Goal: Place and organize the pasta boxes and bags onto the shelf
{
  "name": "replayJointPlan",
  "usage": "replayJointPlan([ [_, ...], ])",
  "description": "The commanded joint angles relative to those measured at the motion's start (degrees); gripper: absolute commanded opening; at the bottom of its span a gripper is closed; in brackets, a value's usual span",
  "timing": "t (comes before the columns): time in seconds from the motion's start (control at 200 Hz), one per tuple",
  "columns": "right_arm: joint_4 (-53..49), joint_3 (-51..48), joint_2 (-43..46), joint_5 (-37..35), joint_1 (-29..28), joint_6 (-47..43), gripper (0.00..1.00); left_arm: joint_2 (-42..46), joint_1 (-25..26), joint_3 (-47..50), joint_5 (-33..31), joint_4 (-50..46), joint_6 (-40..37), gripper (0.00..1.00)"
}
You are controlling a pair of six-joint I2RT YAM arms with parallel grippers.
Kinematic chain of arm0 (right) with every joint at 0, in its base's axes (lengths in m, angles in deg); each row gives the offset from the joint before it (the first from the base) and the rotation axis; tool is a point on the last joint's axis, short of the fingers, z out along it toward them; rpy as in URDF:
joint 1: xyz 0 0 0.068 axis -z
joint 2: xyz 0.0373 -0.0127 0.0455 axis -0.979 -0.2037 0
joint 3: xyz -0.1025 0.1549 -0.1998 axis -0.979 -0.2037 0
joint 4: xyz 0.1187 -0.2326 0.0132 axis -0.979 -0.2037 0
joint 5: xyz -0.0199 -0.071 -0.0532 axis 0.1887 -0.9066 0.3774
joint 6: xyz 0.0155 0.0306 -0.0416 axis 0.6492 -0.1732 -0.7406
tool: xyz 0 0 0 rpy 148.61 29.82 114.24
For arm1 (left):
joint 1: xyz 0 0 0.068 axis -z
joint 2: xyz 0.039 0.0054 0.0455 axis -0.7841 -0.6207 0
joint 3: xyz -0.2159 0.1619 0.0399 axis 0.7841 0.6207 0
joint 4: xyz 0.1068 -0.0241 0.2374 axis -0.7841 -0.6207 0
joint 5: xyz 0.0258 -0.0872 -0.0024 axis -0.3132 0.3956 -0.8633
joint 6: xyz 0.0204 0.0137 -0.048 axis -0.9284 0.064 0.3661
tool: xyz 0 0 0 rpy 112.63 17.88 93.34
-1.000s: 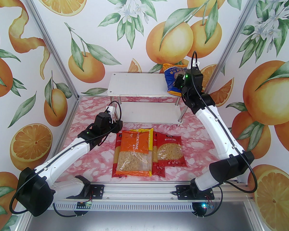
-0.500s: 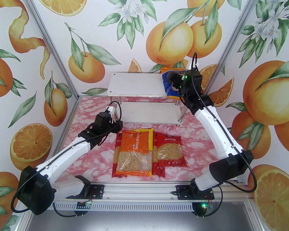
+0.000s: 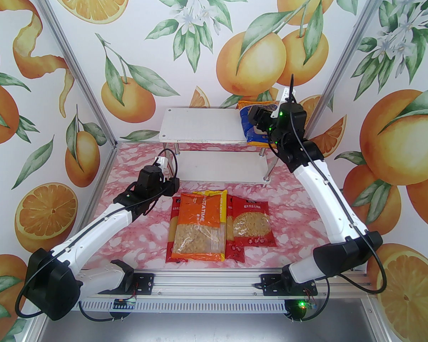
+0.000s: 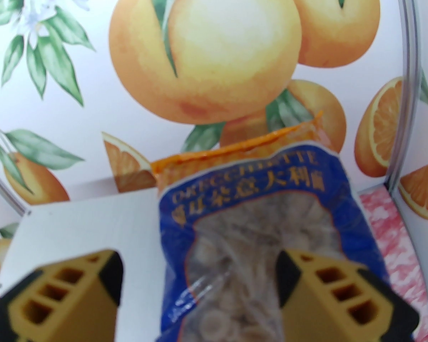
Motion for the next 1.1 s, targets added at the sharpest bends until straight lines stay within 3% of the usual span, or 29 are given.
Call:
replayJointPlan([
  [0.0, -8.8, 3.1, 2.0, -3.1, 0.0, -4.9, 0.52, 2.0, -0.6, 0.3, -0.7, -1.3, -1.3, 0.58],
  [0.065, -11.8, 3.6, 2.4, -3.4, 0.0, -5.4, 0.32, 2.3, -0.8, 0.5, -0.8, -1.2, -1.3, 0.58],
  [0.25, -15.2, 3.0, 3.0, -3.9, 0.0, -6.1, 0.26, 2.5, -1.1, 0.7, -0.4, -1.0, -1.2, 0.57],
  [0.4, -16.2, 3.2, 1.7, -3.7, 0.0, -6.3, 0.0, 2.5, -1.1, 0.7, -0.3, -1.0, -1.2, 0.57],
  [1.096, -14.1, 7.4, -8.7, 8.6, -0.1, -0.6, 0.0, 2.1, -1.5, 1.5, -1.0, -0.7, -1.5, 0.58],
])
